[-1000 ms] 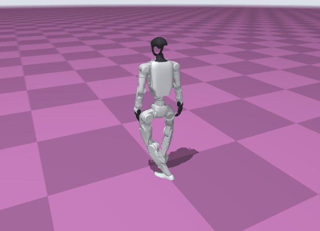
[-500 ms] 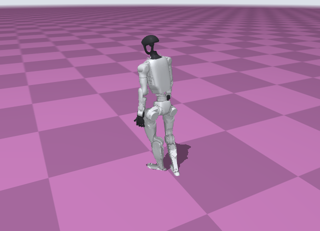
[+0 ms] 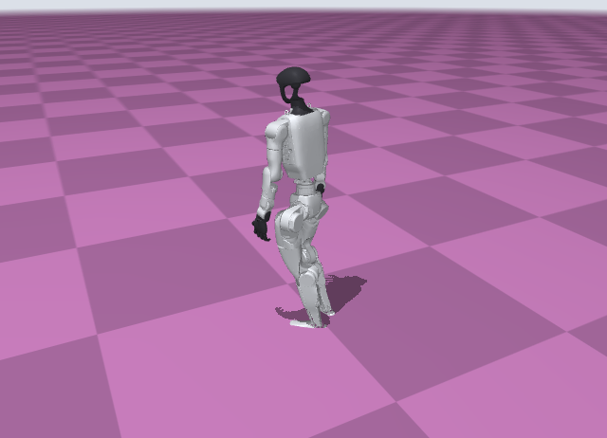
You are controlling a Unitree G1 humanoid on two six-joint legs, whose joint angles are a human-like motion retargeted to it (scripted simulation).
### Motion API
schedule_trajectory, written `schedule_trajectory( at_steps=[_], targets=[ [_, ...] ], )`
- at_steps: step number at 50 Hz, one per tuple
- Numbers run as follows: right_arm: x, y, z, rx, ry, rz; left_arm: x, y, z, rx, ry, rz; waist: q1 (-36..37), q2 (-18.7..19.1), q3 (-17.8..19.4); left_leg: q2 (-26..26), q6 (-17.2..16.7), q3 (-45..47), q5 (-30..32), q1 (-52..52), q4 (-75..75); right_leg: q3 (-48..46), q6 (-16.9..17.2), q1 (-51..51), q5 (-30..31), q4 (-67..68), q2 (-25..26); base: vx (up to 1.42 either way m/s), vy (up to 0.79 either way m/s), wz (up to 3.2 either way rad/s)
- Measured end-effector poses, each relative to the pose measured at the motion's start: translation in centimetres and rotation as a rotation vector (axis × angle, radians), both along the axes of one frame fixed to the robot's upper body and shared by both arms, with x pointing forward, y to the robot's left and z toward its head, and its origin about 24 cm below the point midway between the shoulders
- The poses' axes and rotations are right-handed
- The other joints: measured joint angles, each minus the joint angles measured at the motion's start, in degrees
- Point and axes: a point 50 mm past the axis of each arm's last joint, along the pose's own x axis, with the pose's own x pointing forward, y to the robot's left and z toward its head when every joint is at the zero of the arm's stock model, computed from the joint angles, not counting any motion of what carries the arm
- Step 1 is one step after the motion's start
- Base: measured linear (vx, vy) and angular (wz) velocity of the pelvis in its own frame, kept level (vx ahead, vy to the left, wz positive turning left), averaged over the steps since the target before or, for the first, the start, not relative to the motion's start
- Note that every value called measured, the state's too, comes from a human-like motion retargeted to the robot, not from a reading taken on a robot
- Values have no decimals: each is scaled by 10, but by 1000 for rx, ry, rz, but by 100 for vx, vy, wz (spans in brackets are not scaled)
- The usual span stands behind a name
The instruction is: Run
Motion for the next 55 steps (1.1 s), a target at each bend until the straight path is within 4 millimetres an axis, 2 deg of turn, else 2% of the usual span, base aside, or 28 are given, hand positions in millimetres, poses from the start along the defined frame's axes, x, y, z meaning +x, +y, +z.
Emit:
schedule_trajectory(
  at_steps=[11, 22, 32, 43, 55],
  targets=[
    [7, -1, 2, -63, -12, 201, -24, 2, -5, -38, 33, 75, 18, 4, -25, 35, -15, 6, 7, 30, 2, -12, -6, 68, 18, -73, 44, 5, -11, -2],
    [-10, -7, -2, -110, 46, 170, -31, 6, -5, -19, 19, 183, 19, 29, -33, 80, -27, 16, 3, 63, 5, -35, -14, 149, 46, -168, 97, 6, -7, 2],
    [-22, -8, -4, -121, 81, 216, -39, 4, -7, -45, 57, 174, 21, 47, -22, 100, -25, 9, -3, 91, 7, -45, -20, 211, 68, -236, 127, 1, -1, 1],
    [-28, -6, -6, -154, 108, 360, -28, 5, -5, -32, 40, 155, 37, 46, -5, 100, -15, -9, -4, 103, 8, -53, -27, 236, 73, -254, 129, 0, 0, 0],
    [-18, 2, -5, -212, 67, 595, 0, 8, 2, 12, -45, 123, 56, 41, 9, 101, -12, -35, 8, 71, 9, -70, -33, 218, 85, -264, 129, -3, 0, 12]
  ],
)
